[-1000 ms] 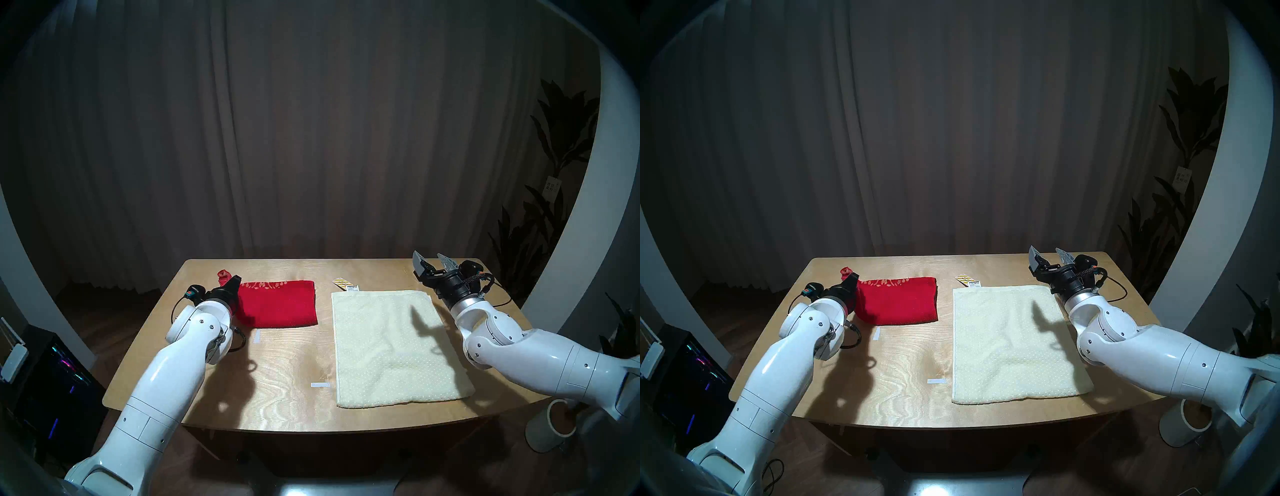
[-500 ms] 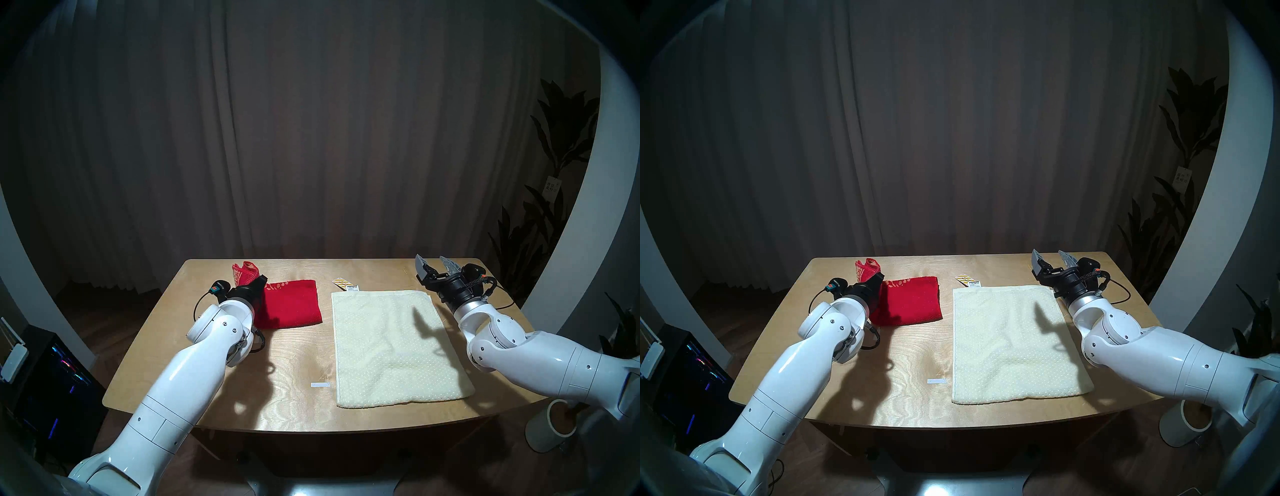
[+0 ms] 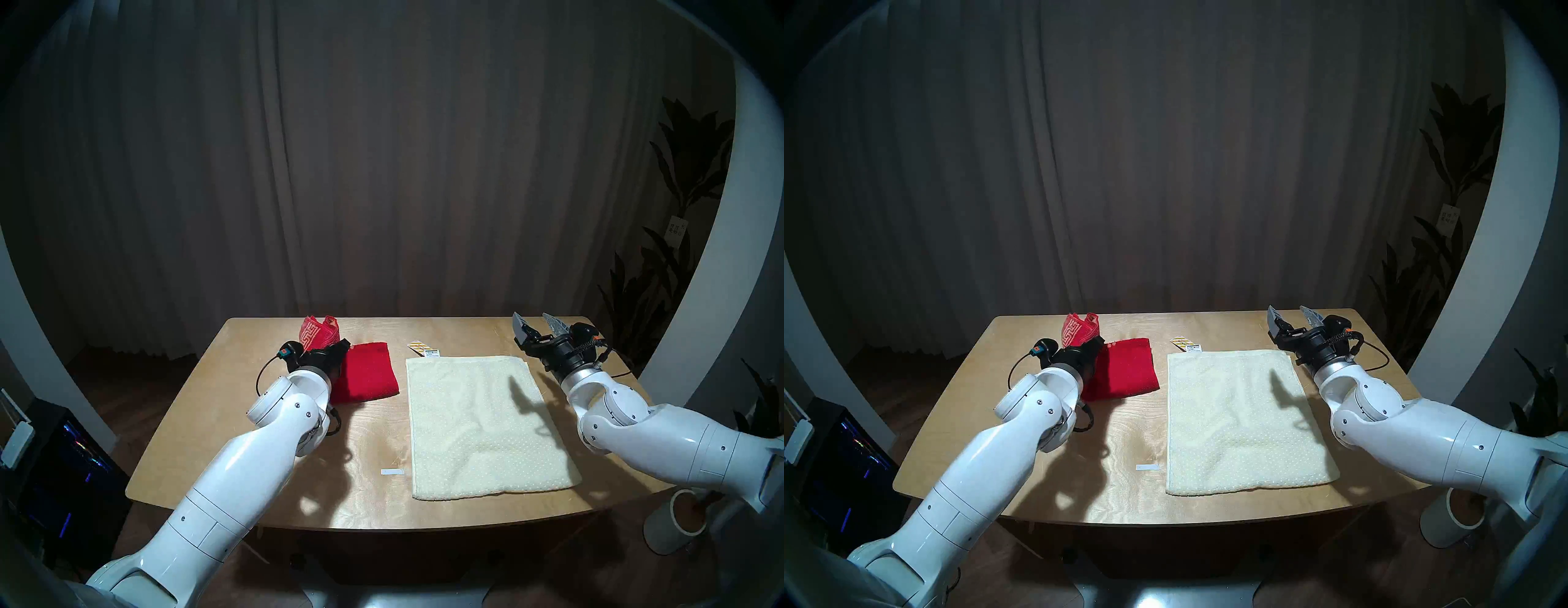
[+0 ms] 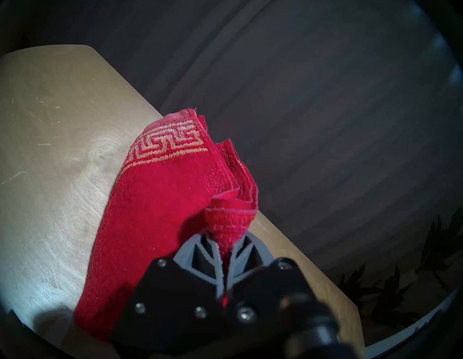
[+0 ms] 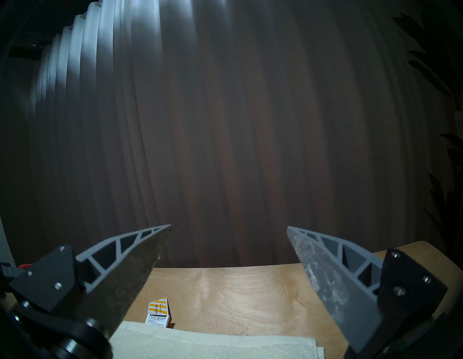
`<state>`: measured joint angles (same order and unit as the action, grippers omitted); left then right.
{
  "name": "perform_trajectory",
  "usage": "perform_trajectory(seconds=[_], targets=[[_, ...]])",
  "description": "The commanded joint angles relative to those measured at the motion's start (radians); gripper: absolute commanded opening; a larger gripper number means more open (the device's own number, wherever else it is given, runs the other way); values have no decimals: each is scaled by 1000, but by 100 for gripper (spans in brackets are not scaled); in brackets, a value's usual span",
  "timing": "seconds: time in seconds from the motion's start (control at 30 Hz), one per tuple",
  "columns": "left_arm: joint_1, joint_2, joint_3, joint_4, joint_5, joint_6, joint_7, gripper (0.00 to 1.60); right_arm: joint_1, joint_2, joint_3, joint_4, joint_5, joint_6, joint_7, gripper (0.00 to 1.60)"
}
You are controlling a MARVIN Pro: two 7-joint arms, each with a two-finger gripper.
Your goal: Fold each towel twice and stack them on table
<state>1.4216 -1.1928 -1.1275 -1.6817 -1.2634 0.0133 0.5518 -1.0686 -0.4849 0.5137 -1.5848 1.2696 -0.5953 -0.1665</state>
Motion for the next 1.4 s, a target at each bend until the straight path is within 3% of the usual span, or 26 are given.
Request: perform_trajectory(seconds=[0.0, 0.47, 0.8, 1.37], targets=[[-59, -22, 40, 18, 23, 19, -27, 0, 13, 16, 8, -5, -7, 5, 7, 160], [-94, -31, 131, 51, 98, 38, -58, 0, 13, 29, 7, 10, -7, 5, 22, 160], [-96, 5, 203, 17, 211, 25, -94, 0, 18, 25, 8, 18, -5, 10, 31, 160], [-137, -44, 269, 132, 219, 50, -98, 0, 16, 35, 8, 13, 10, 2, 39, 160]])
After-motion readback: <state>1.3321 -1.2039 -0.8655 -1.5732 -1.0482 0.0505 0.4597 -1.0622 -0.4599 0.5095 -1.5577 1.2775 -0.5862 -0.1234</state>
